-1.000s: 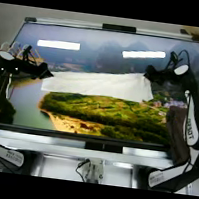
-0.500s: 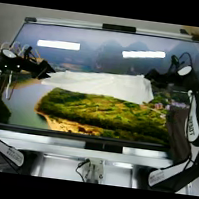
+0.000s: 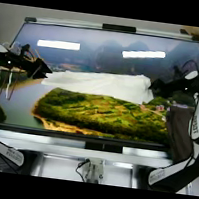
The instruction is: Fold the shirts.
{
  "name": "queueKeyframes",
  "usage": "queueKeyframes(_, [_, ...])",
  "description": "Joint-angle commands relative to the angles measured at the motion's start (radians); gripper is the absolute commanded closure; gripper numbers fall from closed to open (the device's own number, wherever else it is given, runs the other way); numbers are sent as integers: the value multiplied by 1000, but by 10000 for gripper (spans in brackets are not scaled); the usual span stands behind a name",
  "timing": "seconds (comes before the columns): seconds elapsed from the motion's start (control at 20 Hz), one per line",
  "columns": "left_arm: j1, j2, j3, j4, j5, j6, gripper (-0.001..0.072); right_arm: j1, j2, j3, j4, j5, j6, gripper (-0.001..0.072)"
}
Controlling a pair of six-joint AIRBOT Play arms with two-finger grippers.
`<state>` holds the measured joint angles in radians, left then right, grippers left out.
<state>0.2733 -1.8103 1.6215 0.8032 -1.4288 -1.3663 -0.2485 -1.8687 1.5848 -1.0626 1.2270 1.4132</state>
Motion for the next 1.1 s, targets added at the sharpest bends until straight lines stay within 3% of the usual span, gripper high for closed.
queueKeyframes(0.0, [-34, 22, 2, 0, -31, 5, 182, 23, -45, 1, 9, 4, -1, 49])
queueKeyframes(0.35, [-82, 38, 3, 0, -30, 19, 183, 122, -70, 1, 66, -15, -22, 56])
queueKeyframes(0.4, [-88, 38, 3, 0, -30, 19, 182, 134, -70, 1, 65, -16, -19, 148])
queueKeyframes(0.5, [-103, 38, 3, 0, -31, 19, 182, 147, -70, 1, 63, -35, -10, 519])
queueKeyframes(0.55, [-111, 38, 3, 0, -31, 19, 182, 146, -68, 2, 87, -38, -8, 647])
queueKeyframes(0.65, [-138, 38, 2, 0, -29, 19, 201, 140, -36, 2, 92, -34, -22, 649])
queueKeyframes(0.7, [-156, 37, 2, 0, -27, 21, 309, 138, -7, 2, 89, -30, -36, 649])
queueKeyframes(0.75, [-182, 37, 2, 0, -20, 23, 461, 137, 28, 2, 85, -27, -40, 649])
queueKeyframes(0.8, [-213, 33, 2, -7, -17, 23, 528, 137, 64, 2, 85, -14, -43, 649])
queueKeyframes(0.95, [-349, -11, 2, -111, 23, 46, 531, 138, 178, 2, 85, 73, -45, 649])
queueKeyframes(1.05, [-441, -45, 2, -183, 74, 60, 680, 138, 248, 1, 80, 174, -45, 649])
